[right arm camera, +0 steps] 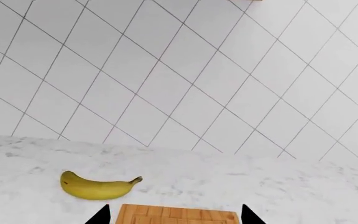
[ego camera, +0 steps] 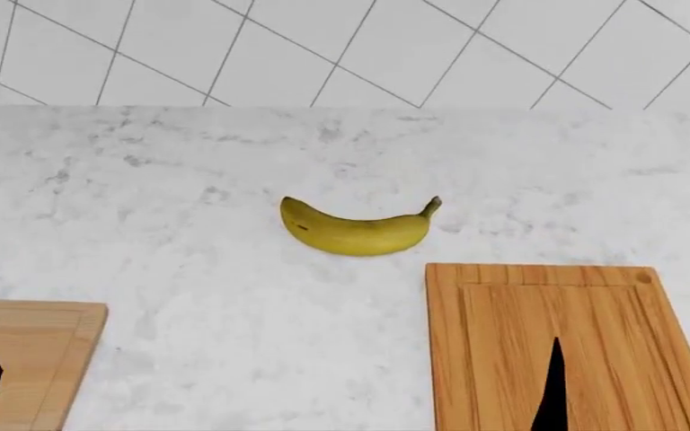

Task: Place the garlic and the banana on separate cutting boards.

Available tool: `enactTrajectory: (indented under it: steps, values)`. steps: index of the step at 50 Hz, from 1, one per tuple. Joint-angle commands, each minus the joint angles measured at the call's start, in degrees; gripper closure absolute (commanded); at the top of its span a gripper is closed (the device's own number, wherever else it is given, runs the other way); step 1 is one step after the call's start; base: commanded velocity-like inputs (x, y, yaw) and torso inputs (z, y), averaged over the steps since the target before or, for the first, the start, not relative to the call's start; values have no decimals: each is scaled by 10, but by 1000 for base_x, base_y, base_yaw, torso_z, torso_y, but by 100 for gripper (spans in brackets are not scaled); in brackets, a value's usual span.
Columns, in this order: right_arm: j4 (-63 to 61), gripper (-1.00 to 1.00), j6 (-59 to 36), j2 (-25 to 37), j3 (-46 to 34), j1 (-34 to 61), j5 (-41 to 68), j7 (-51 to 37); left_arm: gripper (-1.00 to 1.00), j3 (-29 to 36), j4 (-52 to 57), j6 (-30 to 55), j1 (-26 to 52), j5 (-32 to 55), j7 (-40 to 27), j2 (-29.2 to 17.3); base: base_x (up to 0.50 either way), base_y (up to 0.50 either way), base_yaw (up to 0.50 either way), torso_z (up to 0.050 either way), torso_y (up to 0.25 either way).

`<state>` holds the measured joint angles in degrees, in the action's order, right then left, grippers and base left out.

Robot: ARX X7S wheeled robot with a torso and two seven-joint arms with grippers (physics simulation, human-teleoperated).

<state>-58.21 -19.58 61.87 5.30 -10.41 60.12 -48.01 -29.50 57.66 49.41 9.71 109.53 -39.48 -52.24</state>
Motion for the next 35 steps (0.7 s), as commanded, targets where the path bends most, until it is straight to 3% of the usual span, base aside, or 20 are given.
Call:
enactTrajectory:
  steps: [1,7,15,22,25,35]
  values:
    - [23,-100,3,-16,-34,9,-26,10,-100,-109,23,73,41,286,-84,-19,0,0,0,0,0]
    - [47,-100,3,-33,-54,4,-52,20,-100,-183,21,92,41,404,-138,-31,0,0,0,0,0]
    - [68,-100,8,-50,-71,-3,-72,32,-100,-217,18,196,13,448,-198,-9,0,0,0,0,0]
    - [68,-100,20,-58,-71,-19,-82,38,-100,-172,21,268,-6,422,-233,54,0,0,0,0,0]
    - [69,-100,22,-58,-70,-22,-83,38,-100,-85,19,274,30,361,-245,79,0,0,0,0,0]
    - [74,-100,31,-79,-91,-35,-106,49,-100,-83,6,376,-3,324,-228,144,0,0,0,0,0]
